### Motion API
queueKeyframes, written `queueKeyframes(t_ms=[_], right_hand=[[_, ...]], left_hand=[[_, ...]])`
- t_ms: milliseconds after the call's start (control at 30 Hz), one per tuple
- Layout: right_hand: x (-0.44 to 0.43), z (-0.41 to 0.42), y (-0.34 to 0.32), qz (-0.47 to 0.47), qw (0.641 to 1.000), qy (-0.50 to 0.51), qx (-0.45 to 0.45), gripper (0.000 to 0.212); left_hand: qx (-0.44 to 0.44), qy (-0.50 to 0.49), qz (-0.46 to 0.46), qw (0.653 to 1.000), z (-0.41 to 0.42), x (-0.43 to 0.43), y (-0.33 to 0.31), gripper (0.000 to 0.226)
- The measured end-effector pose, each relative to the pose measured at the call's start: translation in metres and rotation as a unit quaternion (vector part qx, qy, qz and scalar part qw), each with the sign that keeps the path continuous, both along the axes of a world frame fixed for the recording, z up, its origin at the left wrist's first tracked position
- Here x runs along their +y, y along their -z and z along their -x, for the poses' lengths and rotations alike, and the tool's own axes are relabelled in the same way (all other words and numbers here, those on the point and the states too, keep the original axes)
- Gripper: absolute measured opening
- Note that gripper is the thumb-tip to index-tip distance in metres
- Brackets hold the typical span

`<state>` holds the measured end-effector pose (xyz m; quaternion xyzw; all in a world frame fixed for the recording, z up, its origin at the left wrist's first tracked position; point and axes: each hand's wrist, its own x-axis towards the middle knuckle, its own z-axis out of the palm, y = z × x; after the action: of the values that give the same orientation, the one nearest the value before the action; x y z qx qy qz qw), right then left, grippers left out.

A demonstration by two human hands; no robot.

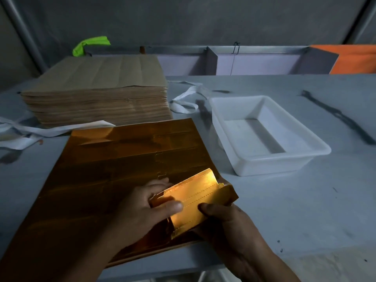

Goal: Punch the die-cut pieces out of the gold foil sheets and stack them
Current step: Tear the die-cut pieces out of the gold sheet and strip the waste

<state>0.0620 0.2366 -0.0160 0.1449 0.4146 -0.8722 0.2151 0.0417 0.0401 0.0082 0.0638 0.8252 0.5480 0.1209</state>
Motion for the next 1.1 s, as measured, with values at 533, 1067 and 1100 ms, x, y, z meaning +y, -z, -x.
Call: queueKeyframes(t_ms=[533, 1067, 1100], right_hand=[[0.015, 0.009, -0.009, -0.219, 0.971, 0.093, -0.007, 0.030], [0.026, 0.013, -0.010, -0.318, 0.944, 0.089, 0.024, 0.026], [0.027, 0.013, -0.010, -0.297, 0.951, 0.083, 0.020, 0.026]], left_hand=[[-0.086, -0.170, -0.184, 0.964, 0.013, 0.007, 0.015, 0.054], [-0.048, -0.201, -0.229, 0.951, 0.025, 0.002, 0.006, 0.077], [-0.044, -0.199, -0.223, 0.953, 0.024, 0.005, 0.005, 0.086]])
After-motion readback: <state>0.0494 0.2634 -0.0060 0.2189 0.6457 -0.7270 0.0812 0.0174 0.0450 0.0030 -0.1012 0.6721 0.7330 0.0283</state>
